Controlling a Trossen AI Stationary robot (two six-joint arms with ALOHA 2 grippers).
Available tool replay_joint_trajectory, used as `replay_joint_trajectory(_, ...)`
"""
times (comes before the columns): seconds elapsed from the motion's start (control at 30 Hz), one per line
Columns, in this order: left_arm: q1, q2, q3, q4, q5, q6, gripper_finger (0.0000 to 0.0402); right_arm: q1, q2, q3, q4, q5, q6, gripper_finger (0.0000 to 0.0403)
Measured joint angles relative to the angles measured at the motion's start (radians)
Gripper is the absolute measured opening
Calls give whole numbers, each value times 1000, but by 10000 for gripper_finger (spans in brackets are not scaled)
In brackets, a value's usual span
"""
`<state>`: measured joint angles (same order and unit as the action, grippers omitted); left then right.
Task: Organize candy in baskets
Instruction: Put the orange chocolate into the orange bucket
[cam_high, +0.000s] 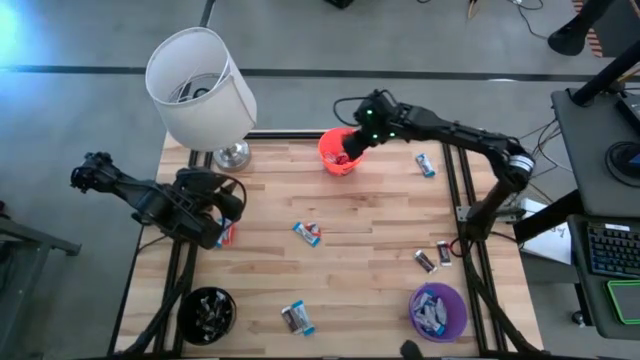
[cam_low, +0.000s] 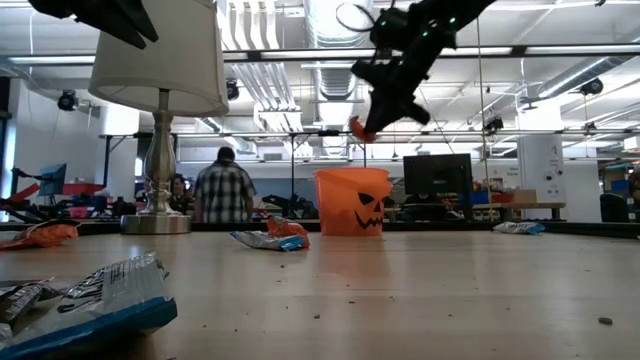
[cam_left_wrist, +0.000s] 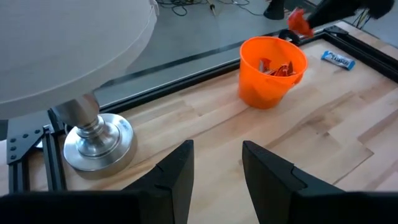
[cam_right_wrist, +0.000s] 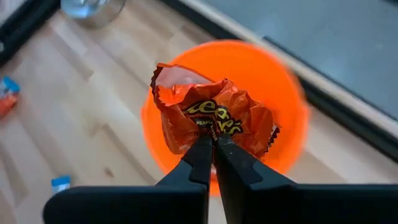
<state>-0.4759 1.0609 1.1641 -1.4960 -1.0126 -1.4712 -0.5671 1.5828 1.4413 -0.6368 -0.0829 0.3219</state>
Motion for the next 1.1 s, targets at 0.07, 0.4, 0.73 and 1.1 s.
replay_joint_trajectory(0.07,0,8,0,0,0,0,119,2,40,22,-3,-5,-18,9)
replay_joint_trajectory(0.4,0,44,0,0,1,0,119,7,106,88,-41,-4,-80,27)
replay_joint_trajectory(0.73,22,44,0,-1,1,-3,119,7,78,90,-75,-3,-90,76)
replay_joint_trajectory(1.1,77,23,-1,-13,121,93,169,59,-54,268,-320,2,-87,79)
